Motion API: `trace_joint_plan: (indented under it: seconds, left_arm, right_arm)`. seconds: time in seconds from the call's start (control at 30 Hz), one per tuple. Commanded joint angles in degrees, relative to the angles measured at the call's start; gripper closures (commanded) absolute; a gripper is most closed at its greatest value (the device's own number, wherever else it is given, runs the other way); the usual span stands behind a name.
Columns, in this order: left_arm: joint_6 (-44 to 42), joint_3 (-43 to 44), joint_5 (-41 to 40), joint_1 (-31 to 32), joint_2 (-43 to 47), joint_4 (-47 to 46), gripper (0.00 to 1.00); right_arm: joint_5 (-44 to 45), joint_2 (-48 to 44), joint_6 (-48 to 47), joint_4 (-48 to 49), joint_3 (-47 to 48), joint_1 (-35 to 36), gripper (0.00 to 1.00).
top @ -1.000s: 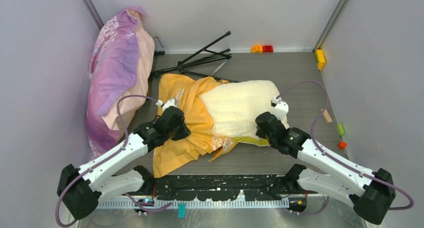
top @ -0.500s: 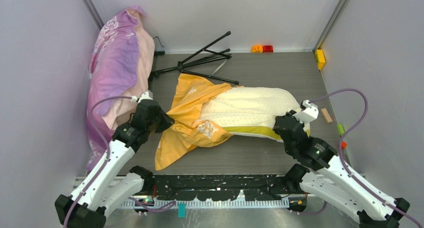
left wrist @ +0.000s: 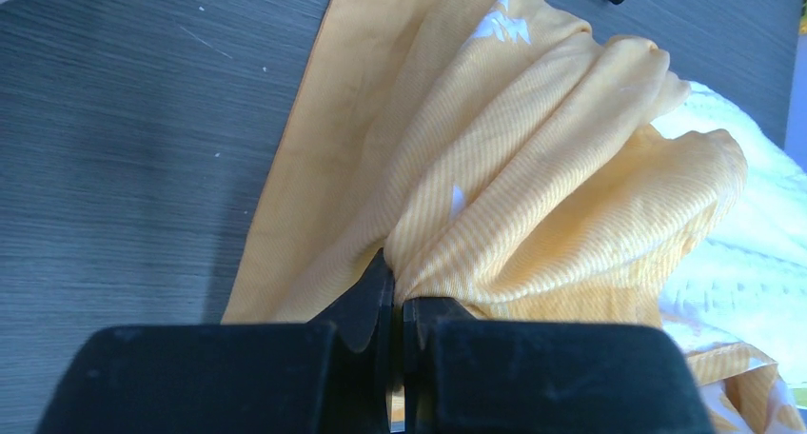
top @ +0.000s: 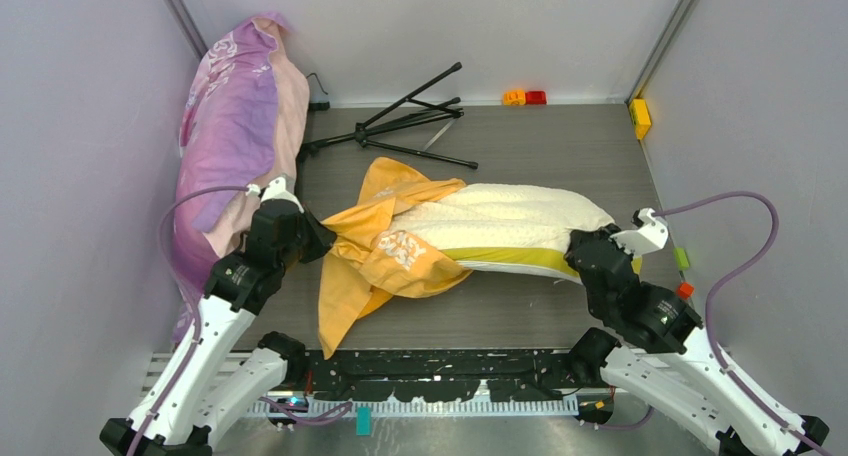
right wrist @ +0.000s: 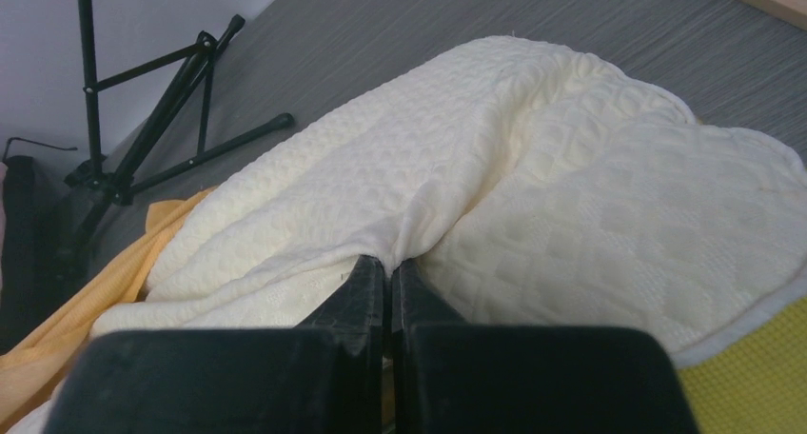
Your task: Remove the pillowcase from the pillow
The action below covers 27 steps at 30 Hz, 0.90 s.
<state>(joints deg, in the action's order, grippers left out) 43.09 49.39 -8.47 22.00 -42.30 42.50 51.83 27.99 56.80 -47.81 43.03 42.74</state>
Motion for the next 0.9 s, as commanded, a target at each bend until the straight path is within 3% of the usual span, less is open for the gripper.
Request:
trace_joint_plan:
  seconds: [0.0,0.13,0.3,0.5,0.7,0.77,0.87]
  left_arm:
    - [-8.1,1.8,-14.5,-3.5,0.5,2.6,1.0]
    - [-9.5,2.6,-13.6,-3.5,-1.0,3.0,1.0]
    - [-11.2,4.6,-21.0,-3.5,-1.0,6.3,1.0]
    - [-11.6,6.6,-35.2,-3.5,3.6,9.4,1.0]
    - [-14.1,5.7,-42.5,-3.5,10.4,5.7,1.0]
    - [-15.3,5.1,-40.6,-3.5,10.9,4.1,1.0]
    - [-13.9,5.1,-38.5,-3.5,9.2,4.5,1.0]
  right_arm:
    - [15.7,-0.2,-8.8,1.2,1.8,-3.1,1.0]
    - [8.6,3.4,-13.3,4.7,2.1,-3.1,1.0]
    - [12.2,8.1,-10.3,-0.7,5.8,-3.1,1.0]
    - [27.3,4.6,10.1,-19.4,10.7,-3.1,1.0]
    - [27.4,-6.2,-3.3,-7.7,6.9,-3.1,1.0]
    - [22.8,-7.8,-10.5,-1.6,4.8,-3.0,1.0]
    - [15.2,-6.7,-13.1,3.5,2.8,-3.0,1.0]
